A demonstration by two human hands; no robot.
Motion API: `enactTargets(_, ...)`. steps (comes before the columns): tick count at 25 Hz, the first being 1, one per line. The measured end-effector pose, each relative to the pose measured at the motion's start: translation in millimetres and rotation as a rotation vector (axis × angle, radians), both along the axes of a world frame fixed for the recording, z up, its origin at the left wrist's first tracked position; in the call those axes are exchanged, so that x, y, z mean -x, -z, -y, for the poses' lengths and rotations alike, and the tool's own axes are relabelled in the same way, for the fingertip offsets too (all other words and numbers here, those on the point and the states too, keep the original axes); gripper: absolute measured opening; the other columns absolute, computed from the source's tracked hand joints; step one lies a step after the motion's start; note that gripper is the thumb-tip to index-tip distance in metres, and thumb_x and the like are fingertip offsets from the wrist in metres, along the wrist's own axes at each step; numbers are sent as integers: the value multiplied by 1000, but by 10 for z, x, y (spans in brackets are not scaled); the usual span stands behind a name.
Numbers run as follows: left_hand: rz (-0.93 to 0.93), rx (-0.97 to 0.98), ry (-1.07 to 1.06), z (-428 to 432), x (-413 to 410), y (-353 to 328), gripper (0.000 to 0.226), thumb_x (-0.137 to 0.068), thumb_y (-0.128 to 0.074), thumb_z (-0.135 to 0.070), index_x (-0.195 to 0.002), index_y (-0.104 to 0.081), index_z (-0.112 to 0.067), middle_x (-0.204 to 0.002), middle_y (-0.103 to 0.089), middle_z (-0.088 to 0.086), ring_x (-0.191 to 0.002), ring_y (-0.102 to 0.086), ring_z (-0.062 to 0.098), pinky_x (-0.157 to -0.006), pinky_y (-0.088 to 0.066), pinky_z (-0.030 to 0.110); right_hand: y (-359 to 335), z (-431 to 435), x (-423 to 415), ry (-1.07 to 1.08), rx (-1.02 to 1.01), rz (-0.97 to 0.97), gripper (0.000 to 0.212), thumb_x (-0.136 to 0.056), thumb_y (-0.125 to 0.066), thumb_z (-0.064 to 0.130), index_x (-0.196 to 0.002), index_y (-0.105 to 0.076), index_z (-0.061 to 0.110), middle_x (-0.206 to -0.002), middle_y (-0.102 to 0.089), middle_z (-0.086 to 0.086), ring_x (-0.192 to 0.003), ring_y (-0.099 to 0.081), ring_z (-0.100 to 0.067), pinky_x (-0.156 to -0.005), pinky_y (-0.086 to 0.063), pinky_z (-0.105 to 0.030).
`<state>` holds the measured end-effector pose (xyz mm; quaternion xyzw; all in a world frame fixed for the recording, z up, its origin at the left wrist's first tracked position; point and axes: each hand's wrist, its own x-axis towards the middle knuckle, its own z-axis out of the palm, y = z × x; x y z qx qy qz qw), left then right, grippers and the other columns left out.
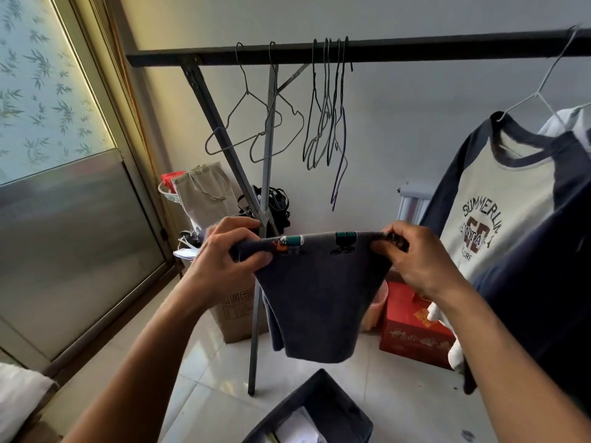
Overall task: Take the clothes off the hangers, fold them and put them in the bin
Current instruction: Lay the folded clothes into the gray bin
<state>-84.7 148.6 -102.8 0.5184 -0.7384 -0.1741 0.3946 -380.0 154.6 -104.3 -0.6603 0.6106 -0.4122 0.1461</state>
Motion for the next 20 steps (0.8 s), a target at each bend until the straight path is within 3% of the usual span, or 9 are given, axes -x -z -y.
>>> enactTargets(2, -367, -207, 160, -30, 23, -41, 19, -83, -68, -21, -100, -69, -13, -102, -68, -2, -96, -62, 9, -81, -53, 23, -45, 31, 5, -32, -5, 220, 14, -82, -74, 16, -74, -63, 16, -65, -58, 2, -60, -51, -10, -59, -44, -22)
enactTargets(3, -442, -237, 180, -28, 40, -38, 24, -84, -65, -22, -105, -67, -11, -95, -69, 0, -89, -64, 9, -76, -54, 22, -54, 51, -6, -29, 14, 279, 11, -81, -75, 14, -77, -65, 11, -67, -60, -2, -60, -51, -11, -58, -44, -21)
enactTargets(6, -435, -203, 159, -9, 129, -38, 19, -90, -60, -13, -109, -66, -10, -92, -70, 6, -82, -65, 7, -71, -56, 21, 9, 135, -39, 15, 46, 388, 11, -81, -75, 10, -84, -67, 2, -74, -63, -13, -64, -54, -14, -58, -47, -23)
enactTargets(10, -496, -282, 184, -56, 358, -44, 23, -93, -59, -11, -115, -65, -7, -98, -71, 9, -84, -65, 8, -73, -54, 20, 215, 223, -54, 92, -64, 582, 4, -87, -66, 4, -87, -64, 8, -78, -63, -16, -46, -57, -5, -43, -48, -20)
enactTargets(12, -522, -317, 199, -81, 458, -35, 22, -94, -59, -12, -115, -64, -6, -97, -71, 10, -83, -65, 10, -71, -54, 21, 346, 237, -52, 65, -119, 726, 12, -90, -62, 3, -101, -63, 7, -95, -66, -19, -60, -66, -10, -53, -55, -22)
enactTargets(14, -534, -328, 190, -87, 519, -23, 19, -94, -60, -14, -111, -64, -6, -93, -70, 10, -80, -64, 11, -70, -53, 24, 463, 232, -60, 16, -171, 749, 34, -89, -66, 12, -122, -57, 14, -120, -62, -15, -90, -67, -21, -75, -58, -33)
enactTargets(16, -535, -332, 148, -73, 552, 1, 17, -93, -63, -17, -106, -65, -6, -93, -70, 15, -80, -63, 15, -73, -52, 32, 501, 144, -137, -8, -208, 589, 48, -87, -69, 29, -131, -50, 23, -127, -56, -4, -105, -62, -24, -86, -56, -44)
enactTargets(20, -566, -326, 29, -49, 637, 8, 17, -88, -69, -22, -97, -61, -9, -87, -66, 13, -78, -64, 22, -72, -52, 40, 339, -170, -436, -284, -322, 609, 59, -78, -63, 59, -121, -53, 18, -106, -66, -4, -82, -71, -15, -69, -57, -33)
